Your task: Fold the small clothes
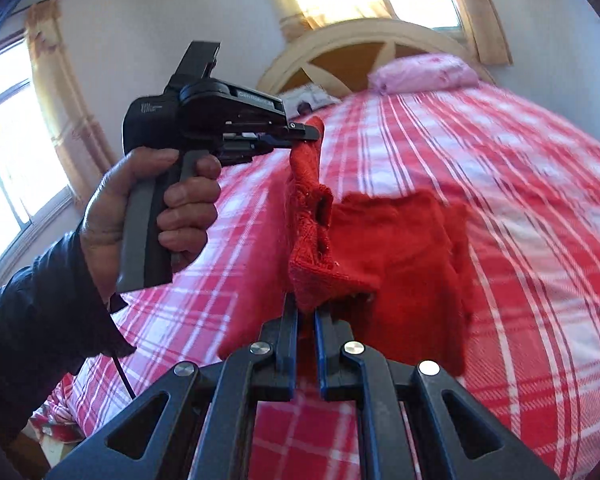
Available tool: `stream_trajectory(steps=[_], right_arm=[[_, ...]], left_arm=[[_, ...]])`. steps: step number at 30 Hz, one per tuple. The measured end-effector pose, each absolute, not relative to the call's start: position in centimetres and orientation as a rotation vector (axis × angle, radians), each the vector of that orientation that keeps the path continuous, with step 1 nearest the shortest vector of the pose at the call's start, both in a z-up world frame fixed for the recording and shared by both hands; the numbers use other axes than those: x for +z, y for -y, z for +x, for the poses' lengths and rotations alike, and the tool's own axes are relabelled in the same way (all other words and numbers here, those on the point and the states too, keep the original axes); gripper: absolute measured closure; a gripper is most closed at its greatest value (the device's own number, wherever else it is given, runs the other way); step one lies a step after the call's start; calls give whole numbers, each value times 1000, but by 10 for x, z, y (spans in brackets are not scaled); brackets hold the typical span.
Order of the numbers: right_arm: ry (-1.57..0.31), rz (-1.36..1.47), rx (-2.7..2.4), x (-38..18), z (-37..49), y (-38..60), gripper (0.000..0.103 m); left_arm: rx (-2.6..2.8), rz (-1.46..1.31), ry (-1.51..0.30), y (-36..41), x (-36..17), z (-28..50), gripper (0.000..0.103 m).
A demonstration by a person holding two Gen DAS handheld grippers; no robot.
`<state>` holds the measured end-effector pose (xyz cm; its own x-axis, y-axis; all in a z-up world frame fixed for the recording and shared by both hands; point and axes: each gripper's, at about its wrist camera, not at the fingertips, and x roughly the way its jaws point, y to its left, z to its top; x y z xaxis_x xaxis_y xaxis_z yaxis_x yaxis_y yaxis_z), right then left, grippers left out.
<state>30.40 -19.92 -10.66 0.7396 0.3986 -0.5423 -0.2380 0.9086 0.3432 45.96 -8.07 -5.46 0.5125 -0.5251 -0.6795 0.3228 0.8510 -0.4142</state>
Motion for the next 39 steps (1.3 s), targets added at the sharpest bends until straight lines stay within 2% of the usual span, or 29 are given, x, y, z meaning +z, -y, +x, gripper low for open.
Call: stream_trajectory(steps=[7, 9, 11, 12, 16, 23, 25, 28, 31, 39], right_arm=[[-718, 315, 361, -140, 301, 207, 97], [-719, 324, 366, -143, 301, 208, 97], [-718, 334, 372, -144, 301, 209, 97], [-718, 339, 374, -145, 301, 211, 97], [-720, 357, 376, -146, 304, 217, 97], [-729, 368, 381, -148, 305, 217, 96], [-733, 372, 376, -150, 306, 219, 96], [-732, 377, 370, -151, 306, 221, 96], [-712, 365, 378, -146, 303, 221, 96], [-650, 383, 364, -126, 296, 240, 97]], left_arm=[[-480, -36, -1036, 119, -92, 460, 92], [-449, 58, -1056, 131, -98, 458, 87], [-421, 149, -1096, 145, -107, 457, 74], [-424, 170, -1101, 150, -109, 456, 73], [-415, 292, -1129, 171, -120, 449, 57], [-329, 483, -1107, 196, -135, 441, 46], [-304, 534, -1093, 202, -139, 438, 50], [-267, 636, -1063, 211, -138, 431, 86], [-257, 595, -1025, 205, -124, 427, 89], [-275, 399, -917, 185, -51, 426, 89]])
